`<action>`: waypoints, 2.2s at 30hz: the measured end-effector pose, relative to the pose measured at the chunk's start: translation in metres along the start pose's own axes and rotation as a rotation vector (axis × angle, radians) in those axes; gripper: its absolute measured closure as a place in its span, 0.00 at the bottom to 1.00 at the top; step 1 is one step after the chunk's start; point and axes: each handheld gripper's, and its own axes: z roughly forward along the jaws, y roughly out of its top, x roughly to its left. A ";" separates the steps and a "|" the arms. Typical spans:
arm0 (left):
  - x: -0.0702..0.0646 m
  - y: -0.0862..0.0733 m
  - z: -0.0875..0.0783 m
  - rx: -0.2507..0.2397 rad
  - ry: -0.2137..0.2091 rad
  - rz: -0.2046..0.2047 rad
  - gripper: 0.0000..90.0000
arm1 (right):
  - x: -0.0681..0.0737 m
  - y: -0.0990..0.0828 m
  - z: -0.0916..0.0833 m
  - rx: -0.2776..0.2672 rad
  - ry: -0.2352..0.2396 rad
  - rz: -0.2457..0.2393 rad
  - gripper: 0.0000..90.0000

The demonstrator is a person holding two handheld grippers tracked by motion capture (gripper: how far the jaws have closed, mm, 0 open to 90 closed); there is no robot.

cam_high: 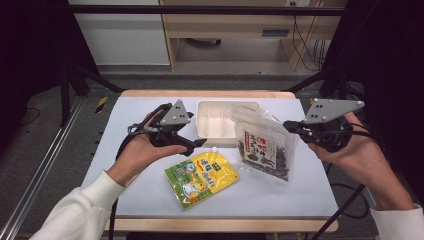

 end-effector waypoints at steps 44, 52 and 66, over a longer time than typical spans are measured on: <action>-0.004 0.035 0.089 0.061 -0.156 0.238 0.80 | 0.013 0.021 0.025 0.029 0.088 -0.009 0.99; -0.008 0.035 0.085 0.066 -0.175 0.271 0.87 | 0.014 0.028 0.027 0.075 0.063 -0.034 0.88; -0.013 0.036 0.084 0.047 -0.193 0.287 0.88 | 0.027 0.049 0.069 0.214 0.038 -0.185 0.57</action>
